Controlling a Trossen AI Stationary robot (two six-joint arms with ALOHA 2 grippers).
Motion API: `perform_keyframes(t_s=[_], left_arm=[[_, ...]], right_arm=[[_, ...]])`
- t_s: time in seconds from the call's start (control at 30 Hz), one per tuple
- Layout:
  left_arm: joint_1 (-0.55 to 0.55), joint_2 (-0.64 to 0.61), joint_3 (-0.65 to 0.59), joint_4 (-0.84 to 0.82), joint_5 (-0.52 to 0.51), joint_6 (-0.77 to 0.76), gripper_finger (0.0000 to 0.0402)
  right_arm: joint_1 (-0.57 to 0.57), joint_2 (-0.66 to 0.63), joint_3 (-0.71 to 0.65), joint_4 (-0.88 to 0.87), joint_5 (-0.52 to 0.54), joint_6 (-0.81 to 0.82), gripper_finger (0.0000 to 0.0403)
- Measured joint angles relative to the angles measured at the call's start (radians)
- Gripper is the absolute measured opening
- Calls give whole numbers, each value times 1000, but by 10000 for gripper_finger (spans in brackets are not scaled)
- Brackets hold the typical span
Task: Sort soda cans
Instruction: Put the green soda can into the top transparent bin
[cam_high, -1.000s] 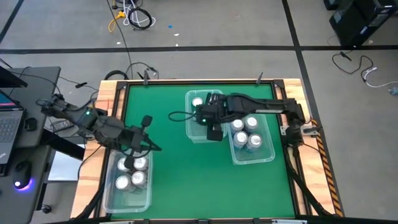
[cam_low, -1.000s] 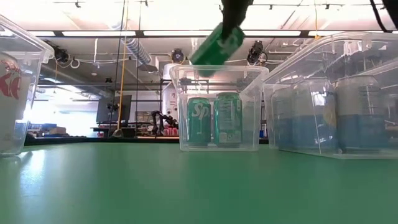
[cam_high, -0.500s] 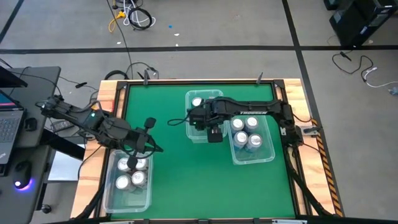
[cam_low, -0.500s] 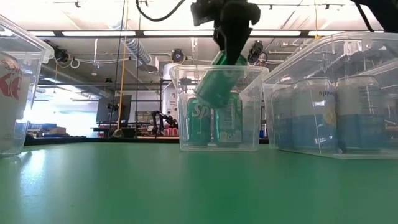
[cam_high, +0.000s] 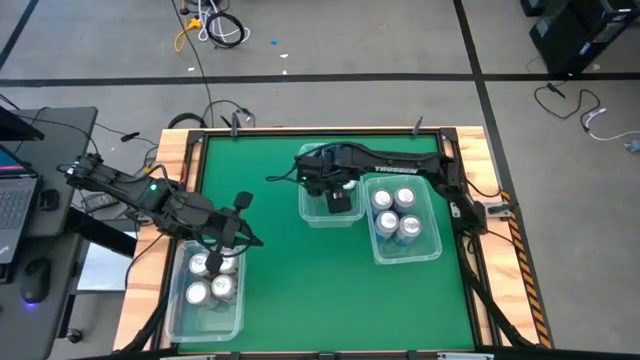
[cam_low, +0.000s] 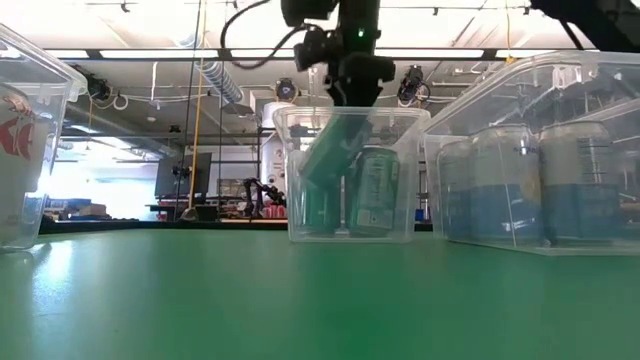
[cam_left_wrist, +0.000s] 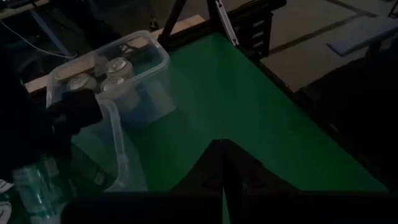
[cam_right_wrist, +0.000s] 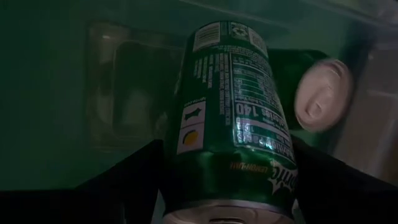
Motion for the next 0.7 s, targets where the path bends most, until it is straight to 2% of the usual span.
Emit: perform_keyframes(t_s=[0.37,0.57,0.7], left_arm=[[-2,2,0,1,17,-7,1],[-3,2,0,1,23,-13,1],[-3,2,0,0,38,-22,1]], right_arm=[[-11,43,-4,18,-58,-8,289],[-17,43,-6,90,-20,32,337],[-20,43,-6,141,-14,41,322]])
